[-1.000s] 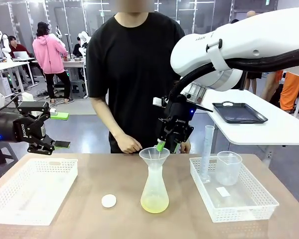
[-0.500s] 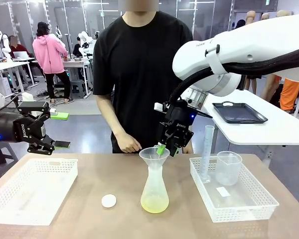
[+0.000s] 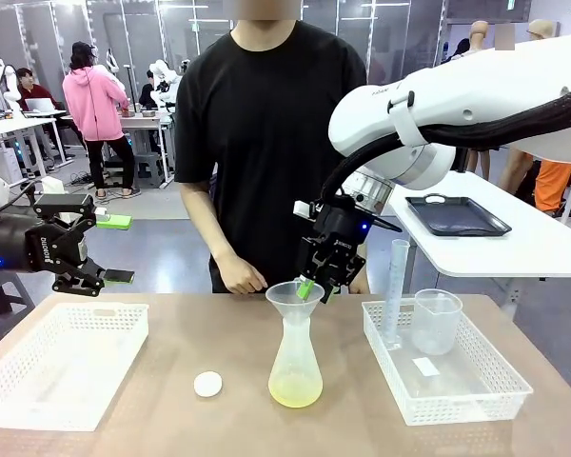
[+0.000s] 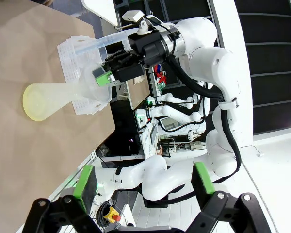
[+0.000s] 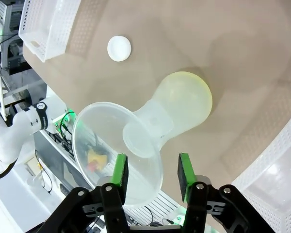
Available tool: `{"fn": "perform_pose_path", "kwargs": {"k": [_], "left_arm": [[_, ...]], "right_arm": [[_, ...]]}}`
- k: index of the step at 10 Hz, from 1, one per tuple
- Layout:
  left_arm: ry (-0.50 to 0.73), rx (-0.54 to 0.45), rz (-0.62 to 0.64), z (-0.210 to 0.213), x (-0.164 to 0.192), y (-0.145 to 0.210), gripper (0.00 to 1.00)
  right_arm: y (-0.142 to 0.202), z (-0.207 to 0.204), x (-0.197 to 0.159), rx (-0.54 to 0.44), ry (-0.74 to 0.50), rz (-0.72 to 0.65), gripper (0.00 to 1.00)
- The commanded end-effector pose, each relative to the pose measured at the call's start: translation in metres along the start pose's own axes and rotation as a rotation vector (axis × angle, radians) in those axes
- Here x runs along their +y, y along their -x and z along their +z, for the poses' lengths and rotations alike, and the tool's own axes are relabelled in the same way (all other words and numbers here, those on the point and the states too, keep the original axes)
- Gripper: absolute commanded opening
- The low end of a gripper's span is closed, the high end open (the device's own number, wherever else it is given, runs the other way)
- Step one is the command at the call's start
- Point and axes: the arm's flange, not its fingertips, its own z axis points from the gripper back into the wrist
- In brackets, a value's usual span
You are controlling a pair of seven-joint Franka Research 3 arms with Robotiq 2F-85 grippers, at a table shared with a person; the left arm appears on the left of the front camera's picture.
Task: Prepare the solutions needed for the experiment.
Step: Once the solution is in the Big flask , pick up the Plastic Funnel and place it back into the right Organizing basket.
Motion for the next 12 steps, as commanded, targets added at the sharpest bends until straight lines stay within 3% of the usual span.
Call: {"fn": "perform_pose_path", "kwargs": {"k": [1, 4, 5, 6, 12], "left_arm": [[-0.001, -0.008, -0.006, -0.001, -0.002, -0.001, 1.00], [-0.001, -0.008, -0.006, -0.001, -0.002, -0.001, 1.00], [-0.001, -0.008, -0.006, -0.001, -0.002, -0.001, 1.00], [-0.001, -0.008, -0.006, -0.001, -0.002, -0.001, 1.00], [-0.001, -0.008, -0.006, -0.001, -0.002, -0.001, 1.00]], "right_arm": [[-0.006, 0.004, 0.002, 0.030, 0.011, -0.066, 0.34], [-0.008, 0.002, 0.002, 0.031, 0.020, -0.103, 0.07], [-0.008, 0.002, 0.002, 0.032, 0.020, -0.109, 0.15], [-0.008, 0.001, 0.003, 0.035, 0.020, -0.110, 0.00], [0.006, 0.021, 0.011, 0.006, 0.007, -0.136, 0.00]]}}
